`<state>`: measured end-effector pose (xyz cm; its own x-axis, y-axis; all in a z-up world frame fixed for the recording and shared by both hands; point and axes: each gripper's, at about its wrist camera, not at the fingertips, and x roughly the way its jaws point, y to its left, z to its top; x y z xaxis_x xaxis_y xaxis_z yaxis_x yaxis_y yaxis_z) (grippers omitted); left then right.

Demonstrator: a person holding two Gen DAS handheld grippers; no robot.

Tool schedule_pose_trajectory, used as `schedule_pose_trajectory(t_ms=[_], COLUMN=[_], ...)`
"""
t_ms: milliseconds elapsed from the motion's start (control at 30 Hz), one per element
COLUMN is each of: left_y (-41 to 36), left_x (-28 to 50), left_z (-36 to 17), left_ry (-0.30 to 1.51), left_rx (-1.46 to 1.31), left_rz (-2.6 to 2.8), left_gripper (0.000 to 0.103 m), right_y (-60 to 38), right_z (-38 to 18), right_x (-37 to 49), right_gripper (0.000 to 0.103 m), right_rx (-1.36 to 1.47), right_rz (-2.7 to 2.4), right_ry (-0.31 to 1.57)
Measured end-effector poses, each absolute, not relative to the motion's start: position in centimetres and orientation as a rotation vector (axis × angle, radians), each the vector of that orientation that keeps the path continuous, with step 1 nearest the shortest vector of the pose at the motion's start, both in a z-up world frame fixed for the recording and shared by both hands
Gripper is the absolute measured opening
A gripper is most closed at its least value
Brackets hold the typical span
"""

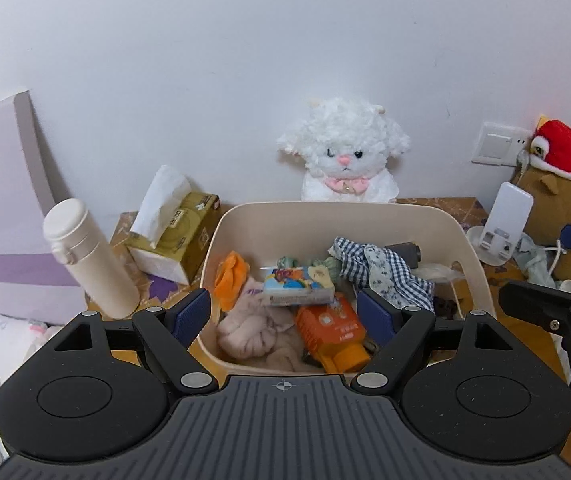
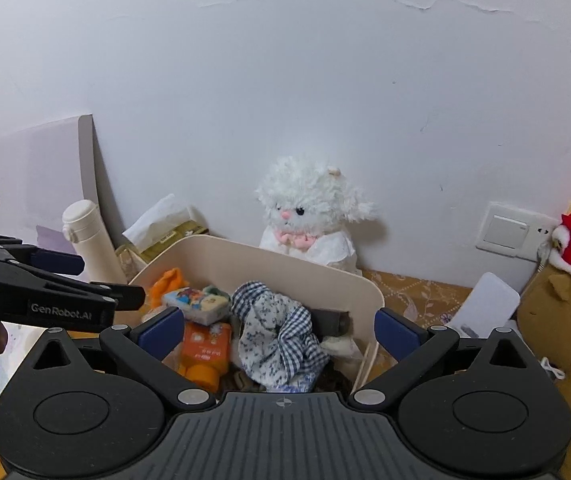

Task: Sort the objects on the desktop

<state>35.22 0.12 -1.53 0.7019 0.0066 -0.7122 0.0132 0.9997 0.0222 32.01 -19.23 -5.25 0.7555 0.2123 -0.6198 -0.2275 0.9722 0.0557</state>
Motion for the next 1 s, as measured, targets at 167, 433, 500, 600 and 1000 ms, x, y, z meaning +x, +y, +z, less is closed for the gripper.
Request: schedule_pose_trajectory(t_ms=[167,433,500,600,1000], left_y=[0.2,0.0,0.0,-0.1,-0.2], left_x=[32.5,28.3,27.4,25.9,20.4], left_z=[-0.4,1.6,2.1,2.8,4.3], left_ry=[0.783,0.762,0.759,0.747,0.752], left_rx=[0.043,0.062,0.062,0.064,0.082], left_rz=[0.003,-0.004,-0.002,0.000,-0.009], left_gripper=[0.082,0.082,0.082,0.082,0.082], right_y=[-19.8,-20.0,-19.9,-20.1,-20.5], right_z=[-3.9,-2.5,-2.2,-1.5,0.4], right_x=[29.7,25.6,24.6,23.1,18.5], right_gripper=[0.103,0.103,0.103,0.103,0.103], right_rx=[0.010,0.004,0.002,0.020,0.022], right_rz=[0.223,0.214,0.217,0.232,0.200], right_ry=[0.679,0.677,0.678,0.671,0.714])
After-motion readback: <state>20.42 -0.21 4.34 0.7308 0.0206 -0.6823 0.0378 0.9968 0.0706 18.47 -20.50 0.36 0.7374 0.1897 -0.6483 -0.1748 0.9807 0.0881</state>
